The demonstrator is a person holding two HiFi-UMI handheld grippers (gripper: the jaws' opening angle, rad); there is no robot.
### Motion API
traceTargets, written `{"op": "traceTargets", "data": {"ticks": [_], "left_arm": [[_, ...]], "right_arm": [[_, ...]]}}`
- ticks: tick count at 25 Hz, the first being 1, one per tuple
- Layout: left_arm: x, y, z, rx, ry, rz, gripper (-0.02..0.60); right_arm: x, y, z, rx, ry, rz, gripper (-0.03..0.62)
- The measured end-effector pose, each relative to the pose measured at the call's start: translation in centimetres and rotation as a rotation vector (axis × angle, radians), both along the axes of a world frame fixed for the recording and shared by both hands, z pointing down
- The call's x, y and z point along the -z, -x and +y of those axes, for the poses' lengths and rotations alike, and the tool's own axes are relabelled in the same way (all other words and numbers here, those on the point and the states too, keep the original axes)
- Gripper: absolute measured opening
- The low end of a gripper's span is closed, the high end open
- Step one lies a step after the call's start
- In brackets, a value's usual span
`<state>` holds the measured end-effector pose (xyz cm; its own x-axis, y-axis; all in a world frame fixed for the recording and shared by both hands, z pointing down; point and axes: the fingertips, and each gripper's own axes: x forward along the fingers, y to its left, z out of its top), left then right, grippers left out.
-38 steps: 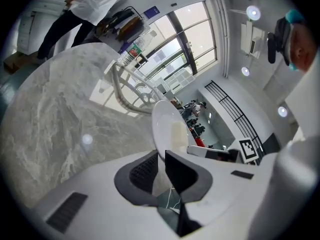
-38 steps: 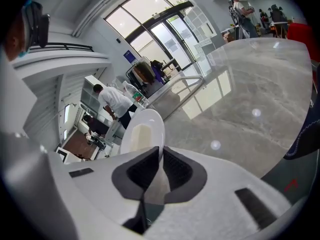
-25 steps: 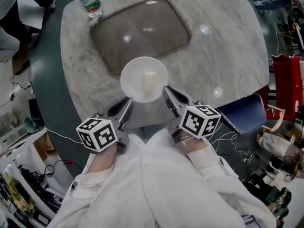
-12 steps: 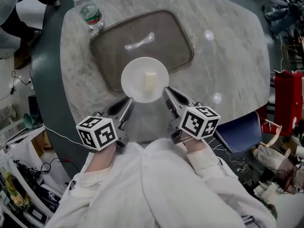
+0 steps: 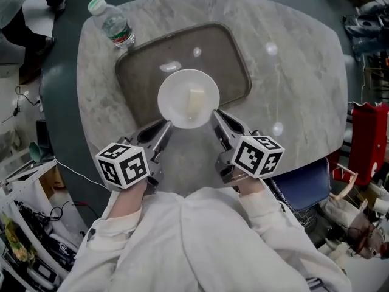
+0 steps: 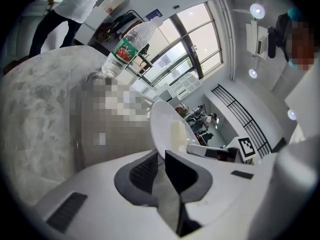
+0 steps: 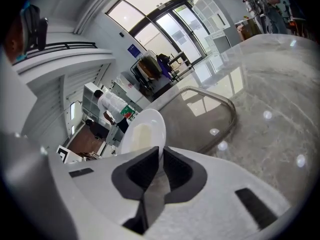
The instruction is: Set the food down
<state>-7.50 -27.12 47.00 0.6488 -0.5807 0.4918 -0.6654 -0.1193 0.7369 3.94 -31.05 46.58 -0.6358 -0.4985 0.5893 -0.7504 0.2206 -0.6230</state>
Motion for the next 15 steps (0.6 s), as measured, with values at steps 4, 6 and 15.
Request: {"op": "traceTargets", "data": {"ticks": [4,6,15], "left_arm": [[-0.3,0.4,-1.4,0.014,0.014,0.001,0.043],[-0.4,0.5,-1.9,0.019,0.02,-0.003,0.043],[-1.7,1.2,-4.5,0.041,0.05,-0.035,0.043]], "right_arm": [[-0.2,0.4,-1.5,0.0,0.002,-0.001,0.023],[-0.4,0.5,-2.0,0.0,0.007,-0.003,0.023],[-2.0,1.4,-4.8,0.022,0.034,-0.001,0.023]]}}
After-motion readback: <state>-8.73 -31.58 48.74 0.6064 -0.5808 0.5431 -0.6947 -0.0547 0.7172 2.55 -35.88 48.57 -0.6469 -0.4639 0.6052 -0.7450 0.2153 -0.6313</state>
